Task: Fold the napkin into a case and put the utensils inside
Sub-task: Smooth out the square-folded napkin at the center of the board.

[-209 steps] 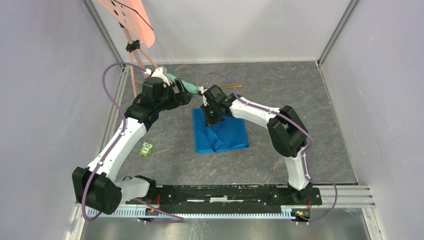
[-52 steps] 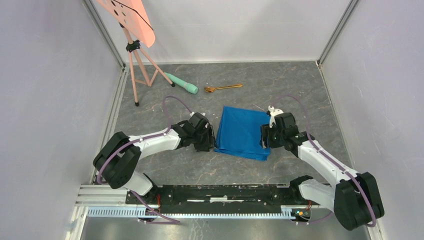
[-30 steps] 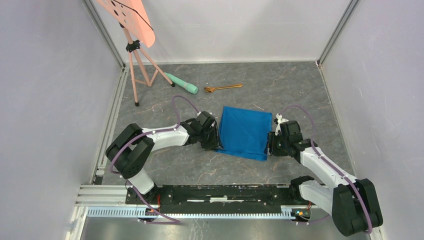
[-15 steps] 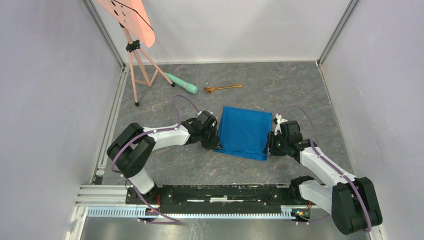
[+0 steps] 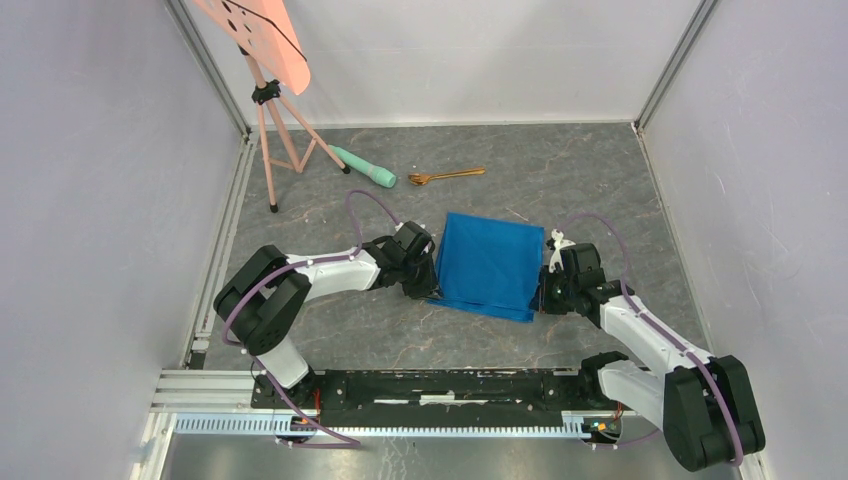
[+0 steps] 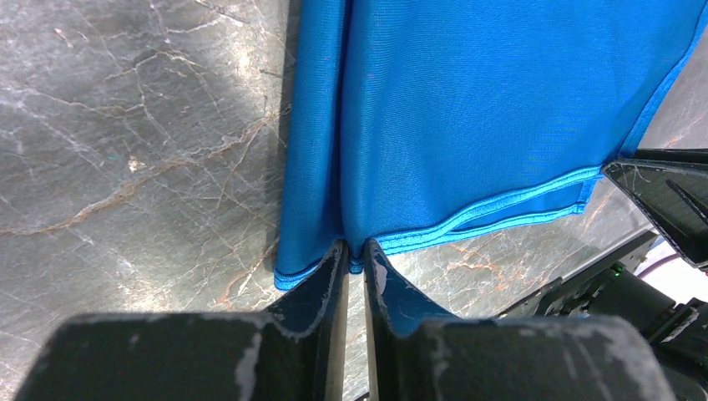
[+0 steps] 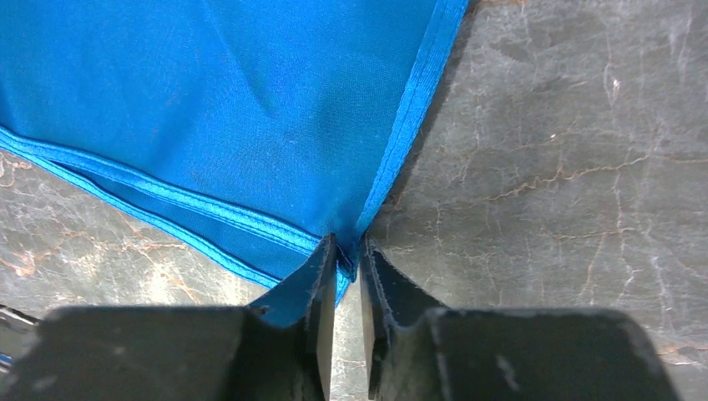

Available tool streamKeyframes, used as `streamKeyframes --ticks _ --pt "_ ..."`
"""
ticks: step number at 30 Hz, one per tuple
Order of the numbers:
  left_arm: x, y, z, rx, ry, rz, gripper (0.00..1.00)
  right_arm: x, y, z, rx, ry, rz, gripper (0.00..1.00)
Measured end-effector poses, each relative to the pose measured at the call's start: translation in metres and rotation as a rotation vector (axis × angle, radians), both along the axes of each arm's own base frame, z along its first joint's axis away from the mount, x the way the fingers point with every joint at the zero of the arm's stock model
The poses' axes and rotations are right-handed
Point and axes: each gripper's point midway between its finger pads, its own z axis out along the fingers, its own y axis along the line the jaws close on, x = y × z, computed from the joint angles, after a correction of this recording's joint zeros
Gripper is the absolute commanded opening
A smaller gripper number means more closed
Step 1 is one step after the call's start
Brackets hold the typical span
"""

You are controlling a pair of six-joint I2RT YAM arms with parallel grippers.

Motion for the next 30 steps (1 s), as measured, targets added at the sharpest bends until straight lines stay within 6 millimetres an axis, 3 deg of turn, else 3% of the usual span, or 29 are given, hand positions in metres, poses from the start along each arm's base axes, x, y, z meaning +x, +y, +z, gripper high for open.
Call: streamKeyframes --ticks 5,30 --pt "0.0 0.0 0.0 0.002 -0.005 -0.009 0.1 -0.001 0.001 0.001 0.011 -0.002 -0.016 0.0" --pt "-0.002 0.01 0.032 -0.001 -0.065 -0.023 0.02 -0.02 0.009 0.013 0.082 0.031 -0.007 0.0"
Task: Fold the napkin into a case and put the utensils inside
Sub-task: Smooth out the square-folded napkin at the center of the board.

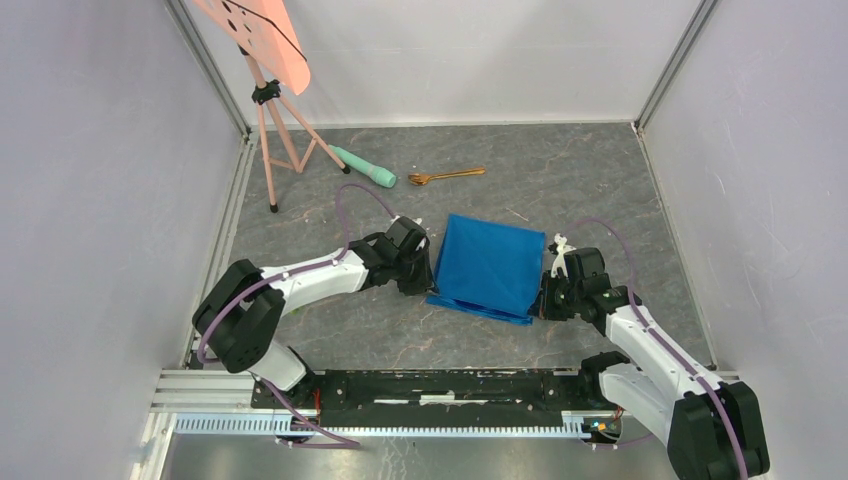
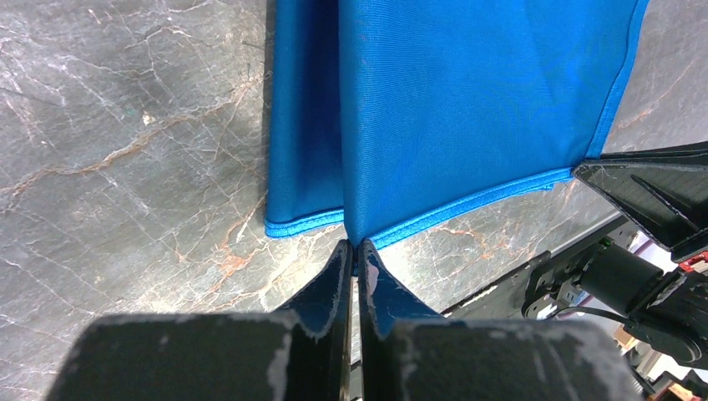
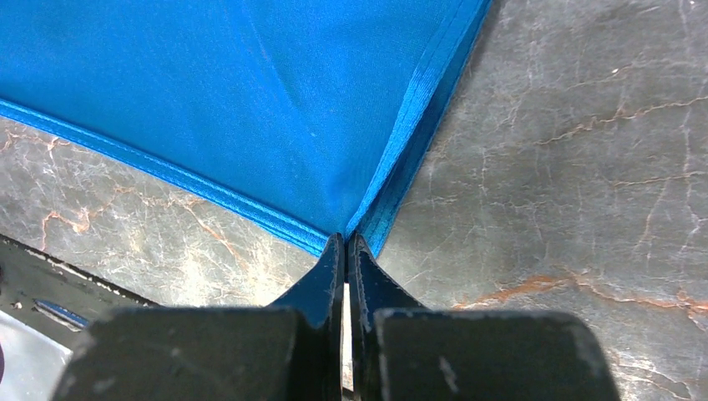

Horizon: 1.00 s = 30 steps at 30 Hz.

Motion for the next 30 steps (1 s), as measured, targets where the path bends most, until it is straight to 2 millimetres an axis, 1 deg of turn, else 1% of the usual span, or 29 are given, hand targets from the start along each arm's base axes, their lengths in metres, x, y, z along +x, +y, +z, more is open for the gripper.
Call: streamKeyframes --ticks 11,18,26,28,30 --pt "-0.002 0.005 -0.003 0.023 0.001 -0.008 0.02 -0.001 0.004 0.002 0.02 0.006 0.007 0.0" --pt "-0.001 0.009 -0.015 0.061 0.011 -0.001 0.03 -0.001 0.006 -0.005 0.036 0.014 0.007 0.0" --pt "-0.002 0.012 -0.021 0.079 0.017 -0.004 0.03 -0.001 0.008 -0.008 0.043 0.017 0.01 0.0" --pt "-0.002 0.013 -0.021 0.083 0.016 -0.003 0.04 -0.002 0.008 -0.009 0.047 0.018 0.012 0.01" --pt "-0.001 0.013 -0.021 0.085 0.015 -0.001 0.06 -0.003 0.009 -0.009 0.052 0.022 0.014 0.05"
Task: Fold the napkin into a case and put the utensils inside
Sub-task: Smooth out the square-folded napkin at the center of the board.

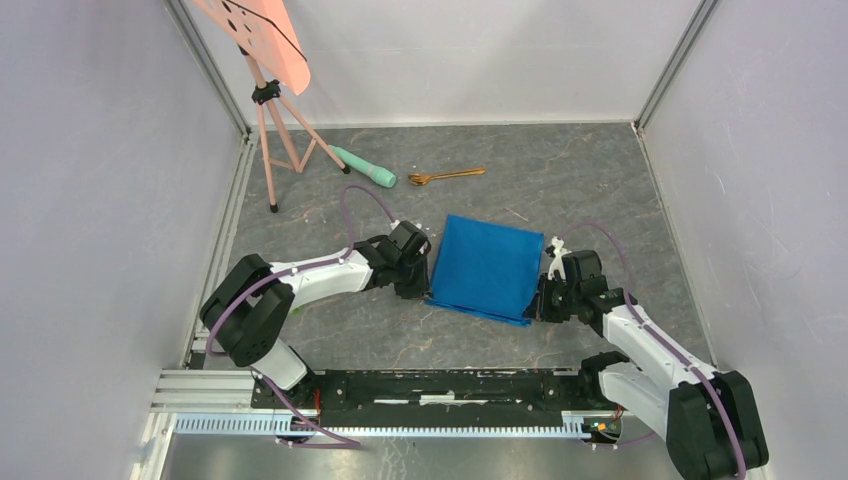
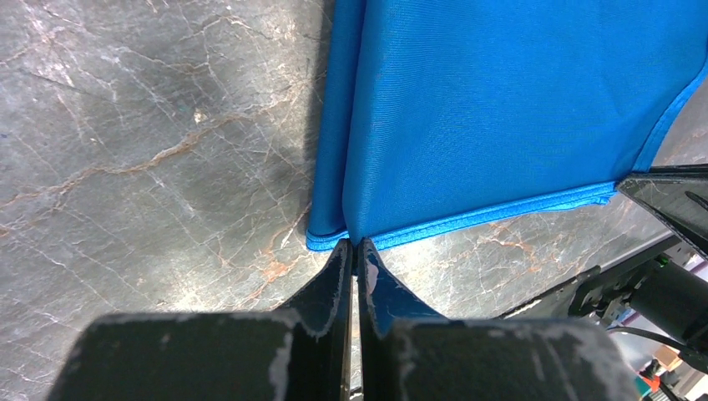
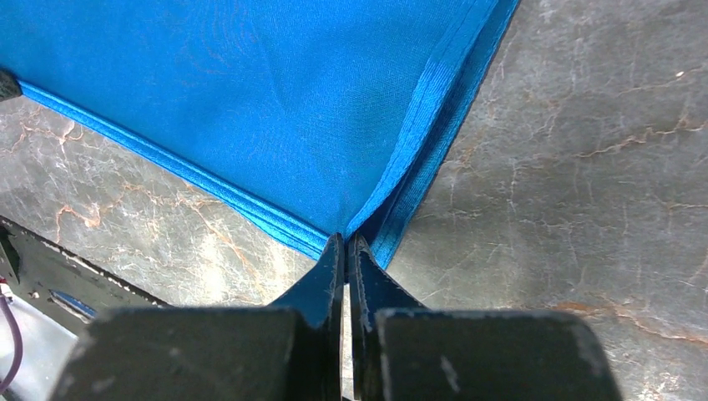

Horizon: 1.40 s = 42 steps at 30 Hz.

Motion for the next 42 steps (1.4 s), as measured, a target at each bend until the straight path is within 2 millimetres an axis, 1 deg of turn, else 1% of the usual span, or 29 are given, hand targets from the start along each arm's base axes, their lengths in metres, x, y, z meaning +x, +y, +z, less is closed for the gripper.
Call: streamKeyframes --ticks 2,3,6,8,9,11,13,15,17,20,23,26,30,31,32,33,36,37,40,42 --pt "0.001 0.001 0.0 0.006 -0.003 0.003 0.1 0.0 0.001 0.0 0.006 0.0 0.003 0.17" --pt "0.0 0.001 -0.001 0.007 -0.002 0.004 0.14 0.0 0.001 0.0 0.008 0.0 0.005 0.21" --pt "-0.001 0.003 -0.002 0.016 0.004 -0.001 0.32 -0.003 0.0 -0.001 -0.004 0.004 0.017 0.4" --pt "-0.005 0.007 -0.004 0.033 0.016 -0.009 0.34 -0.007 -0.003 0.0 -0.018 0.009 0.026 0.49" --pt "-0.007 0.01 -0.005 0.043 0.025 -0.011 0.35 -0.007 -0.004 0.003 -0.026 0.003 0.028 0.51" --pt "-0.013 0.017 -0.005 0.067 0.04 -0.016 0.38 -0.005 -0.009 0.014 -0.054 -0.029 0.029 0.52" --pt "-0.017 0.023 0.0 0.082 0.04 -0.023 0.38 0.001 -0.01 0.027 -0.064 -0.068 0.037 0.51" --pt "-0.018 0.025 0.008 0.079 0.029 -0.032 0.36 0.011 -0.008 0.039 -0.062 -0.11 0.048 0.45" --pt "-0.015 0.02 0.016 0.06 0.016 -0.043 0.32 0.018 -0.005 0.045 -0.057 -0.129 0.061 0.39" --pt "-0.009 0.006 0.025 0.01 0.006 -0.06 0.29 0.025 0.003 0.039 -0.03 -0.108 0.085 0.3" --pt "0.002 -0.012 0.027 -0.037 -0.002 -0.077 0.27 0.025 0.011 0.03 0.008 -0.072 0.103 0.28" --pt "0.007 -0.019 0.017 -0.041 0.005 -0.082 0.24 0.021 0.017 0.023 0.042 -0.063 0.119 0.28" --pt "0.004 -0.017 -0.003 -0.024 0.029 -0.083 0.22 0.01 0.012 0.005 0.029 -0.033 0.117 0.29" --pt "0.001 -0.015 -0.008 -0.02 0.038 -0.085 0.22 0.005 0.01 -0.001 0.018 -0.02 0.114 0.29" --pt "-0.002 -0.013 -0.013 -0.014 0.049 -0.086 0.22 0.003 0.01 -0.004 0.026 -0.018 0.114 0.3" --pt "-0.006 -0.011 -0.017 -0.014 0.061 -0.089 0.22 0.004 0.01 -0.003 0.025 -0.029 0.111 0.33" --pt "-0.007 -0.013 -0.018 -0.033 0.059 -0.095 0.21 0.007 0.005 0.0 0.0 -0.069 0.102 0.48" --pt "-0.007 -0.014 -0.018 -0.039 0.057 -0.097 0.21 0.009 0.004 0.002 -0.009 -0.088 0.102 0.51" --pt "-0.008 -0.015 -0.019 -0.058 0.047 -0.102 0.2 0.017 0.005 0.012 -0.017 -0.125 0.113 0.55" --pt "-0.008 -0.015 -0.019 -0.068 0.038 -0.103 0.19 0.029 0.012 0.02 0.007 -0.142 0.125 0.55"
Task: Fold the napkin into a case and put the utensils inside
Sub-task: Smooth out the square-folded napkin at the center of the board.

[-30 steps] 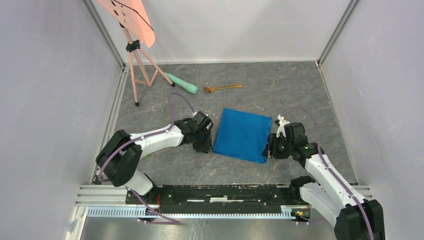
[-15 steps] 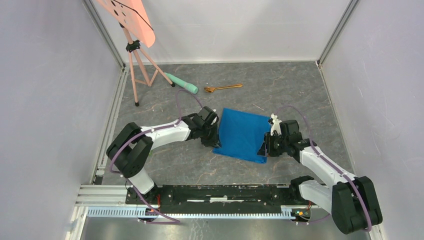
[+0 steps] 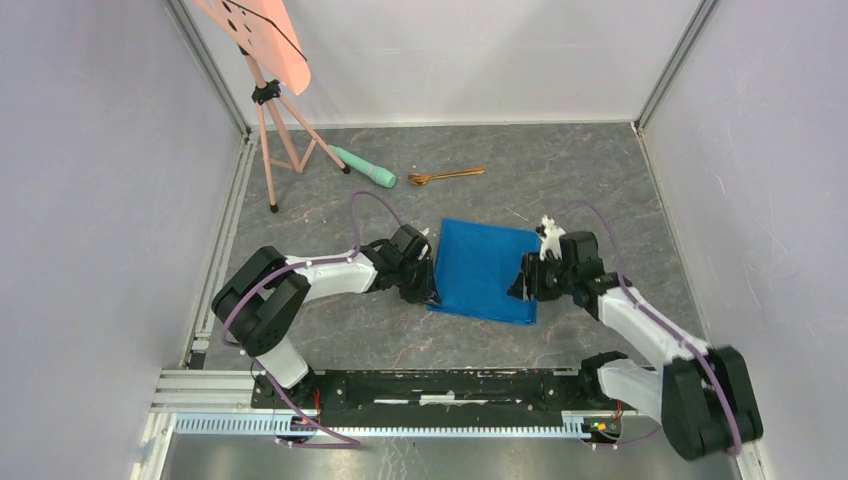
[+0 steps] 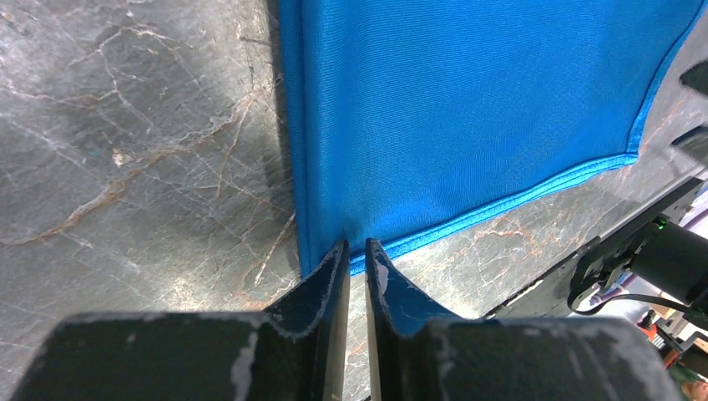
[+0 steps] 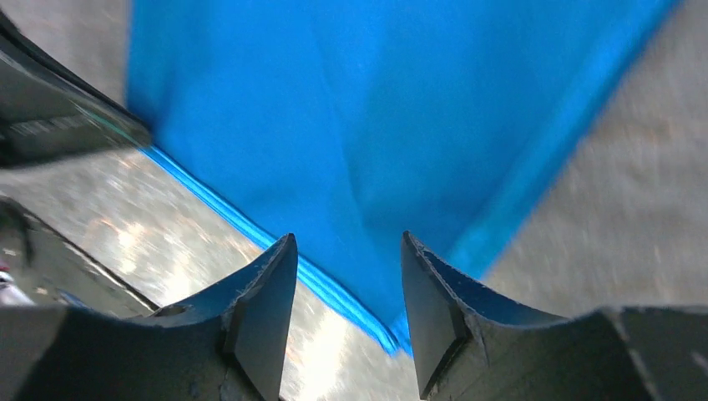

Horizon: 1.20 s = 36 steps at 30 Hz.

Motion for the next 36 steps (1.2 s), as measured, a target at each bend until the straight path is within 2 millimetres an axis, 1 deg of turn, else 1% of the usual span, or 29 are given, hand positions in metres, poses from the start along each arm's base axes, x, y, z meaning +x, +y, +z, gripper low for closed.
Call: streamKeyframes --ticks 2,5,6,7,9,11,13,15,16,20,23,27,29,31,35,36 --pt "0.0 0.0 -0.001 -0.011 -0.008 0.0 0.18 0.021 0.014 0.01 0.058 -0.016 0.01 0.53" --pt "-0.001 0.0 -0.001 -0.025 -0.017 -0.001 0.17 0.058 0.043 0.02 0.175 -0.029 0.02 0.52" --pt "-0.001 0.0 -0.001 -0.03 -0.02 -0.001 0.17 0.072 0.056 0.023 0.212 -0.029 0.03 0.52" --pt "-0.001 0.0 -0.001 -0.033 -0.022 -0.002 0.17 0.083 0.066 0.025 0.234 -0.03 0.041 0.52" --pt "-0.001 0.0 -0.001 -0.039 -0.028 -0.002 0.16 0.106 0.093 0.033 0.292 -0.049 0.071 0.51" --pt "-0.001 0.0 -0.001 -0.043 -0.033 -0.001 0.16 0.122 0.121 0.042 0.355 -0.078 0.11 0.47" --pt "-0.001 0.0 -0.001 -0.048 -0.038 -0.001 0.15 0.135 0.144 0.048 0.407 -0.091 0.143 0.46" --pt "-0.001 0.0 -0.001 -0.051 -0.042 -0.001 0.14 0.141 0.163 0.048 0.455 -0.092 0.164 0.46" --pt "-0.001 0.0 -0.001 -0.053 -0.043 -0.001 0.14 0.142 0.171 0.045 0.476 -0.087 0.17 0.46" --pt "-0.001 0.001 -0.001 -0.059 -0.045 0.007 0.12 0.134 0.187 0.028 0.543 -0.035 0.181 0.46" --pt "-0.002 0.0 -0.002 -0.067 -0.04 0.021 0.1 0.134 0.191 0.017 0.573 -0.011 0.178 0.47" --pt "-0.003 -0.001 -0.003 -0.088 -0.032 0.037 0.1 0.138 0.19 -0.004 0.576 0.015 0.174 0.48" --pt "-0.004 -0.002 -0.003 -0.101 -0.028 0.043 0.09 0.145 0.19 -0.011 0.57 0.02 0.174 0.49" --pt "-0.004 -0.004 -0.003 -0.12 -0.026 0.051 0.09 0.157 0.193 -0.011 0.571 -0.003 0.191 0.5" --pt "-0.005 -0.005 -0.003 -0.141 -0.029 0.056 0.09 0.189 0.194 -0.011 0.567 -0.071 0.21 0.52" --pt "-0.005 -0.005 -0.003 -0.144 -0.031 0.056 0.09 0.196 0.19 -0.011 0.568 -0.083 0.209 0.52"
